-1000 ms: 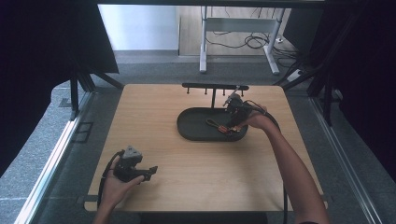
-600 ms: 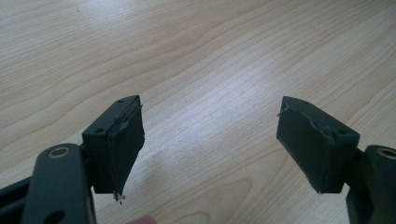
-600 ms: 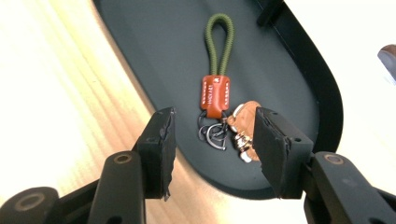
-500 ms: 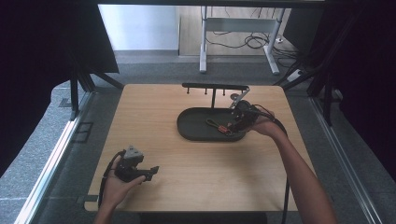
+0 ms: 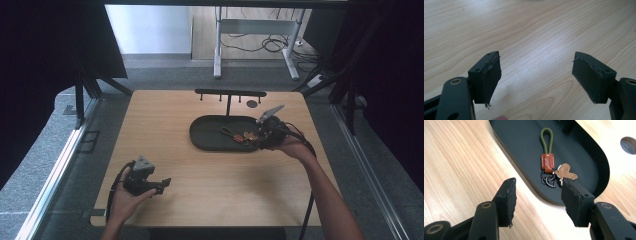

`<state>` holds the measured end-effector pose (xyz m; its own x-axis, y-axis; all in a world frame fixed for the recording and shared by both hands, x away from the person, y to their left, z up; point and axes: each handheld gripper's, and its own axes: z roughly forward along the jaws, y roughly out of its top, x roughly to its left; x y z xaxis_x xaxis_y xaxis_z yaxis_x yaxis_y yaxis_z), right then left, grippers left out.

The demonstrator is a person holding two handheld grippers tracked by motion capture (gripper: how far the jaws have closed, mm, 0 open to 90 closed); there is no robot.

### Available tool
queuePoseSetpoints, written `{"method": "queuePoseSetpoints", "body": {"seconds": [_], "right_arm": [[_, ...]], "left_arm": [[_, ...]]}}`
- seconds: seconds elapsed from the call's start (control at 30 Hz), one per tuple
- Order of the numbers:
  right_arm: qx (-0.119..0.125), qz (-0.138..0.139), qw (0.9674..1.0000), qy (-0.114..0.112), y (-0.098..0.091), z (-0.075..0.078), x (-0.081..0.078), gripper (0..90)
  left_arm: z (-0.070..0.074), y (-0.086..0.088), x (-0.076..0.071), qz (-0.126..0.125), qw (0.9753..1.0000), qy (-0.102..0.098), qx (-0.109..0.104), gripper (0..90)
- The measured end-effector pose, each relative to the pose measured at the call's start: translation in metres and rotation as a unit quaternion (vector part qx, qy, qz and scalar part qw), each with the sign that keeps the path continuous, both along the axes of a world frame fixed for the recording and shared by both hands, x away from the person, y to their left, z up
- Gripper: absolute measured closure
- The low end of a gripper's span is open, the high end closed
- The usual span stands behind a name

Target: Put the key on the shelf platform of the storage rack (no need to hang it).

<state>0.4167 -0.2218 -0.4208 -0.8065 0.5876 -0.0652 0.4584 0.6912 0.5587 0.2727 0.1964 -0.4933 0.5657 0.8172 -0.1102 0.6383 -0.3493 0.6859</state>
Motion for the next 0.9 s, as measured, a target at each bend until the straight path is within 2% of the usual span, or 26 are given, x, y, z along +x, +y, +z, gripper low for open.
{"method": "queuePoseSetpoints", "body": {"seconds": [0.23, 0.43, 0.5, 0.53, 0.57, 0.63, 0.67, 0.73, 0.9], "right_arm": [[0.039, -0.014, 0.999, -0.015, -0.022, -0.011, -0.024, 45.2], [0.075, -0.03, 0.9966, -0.017, -0.046, -0.029, -0.046, 44.9], [0.078, -0.039, 0.996, -0.017, -0.054, -0.036, -0.054, 44.9], [0.083, -0.043, 0.9955, -0.014, -0.061, -0.045, -0.061, 44.9], [0.083, -0.043, 0.9955, -0.014, -0.061, -0.045, -0.061, 44.9], [0.086, -0.055, 0.9947, -0.011, -0.07, -0.058, -0.069, 44.8], [0.086, -0.055, 0.9947, -0.011, -0.07, -0.058, -0.069, 44.8], [0.094, -0.067, 0.9933, -0.007, -0.077, -0.068, -0.074, 44.7], [0.102, -0.08, 0.9915, -0.007, -0.083, -0.077, -0.078, 43.2]], "left_arm": [[-0.001, -0.003, 0.0, -0.003, 1.0, 0.0, 0.001, 23.5], [-0.002, -0.005, 0.0, -0.002, 1.0, 0.003, 0.001, 23.5], [-0.002, -0.006, 0.0, -0.004, 1.0, 0.003, 0.002, 23.5], [-0.002, -0.006, 0.0, -0.004, 1.0, 0.004, 0.002, 23.5], [-0.003, -0.007, 0.0, -0.003, 1.0, 0.004, 0.002, 23.5], [-0.003, -0.008, -0.001, -0.004, 1.0, 0.004, 0.003, 23.5], [-0.003, -0.008, -0.001, -0.005, 1.0, 0.004, 0.004, 23.5], [-0.003, -0.009, -0.001, -0.006, 1.0, 0.005, 0.004, 23.5], [-0.004, -0.012, -0.001, -0.008, 0.9999, 0.006, 0.007, 23.5]]}}
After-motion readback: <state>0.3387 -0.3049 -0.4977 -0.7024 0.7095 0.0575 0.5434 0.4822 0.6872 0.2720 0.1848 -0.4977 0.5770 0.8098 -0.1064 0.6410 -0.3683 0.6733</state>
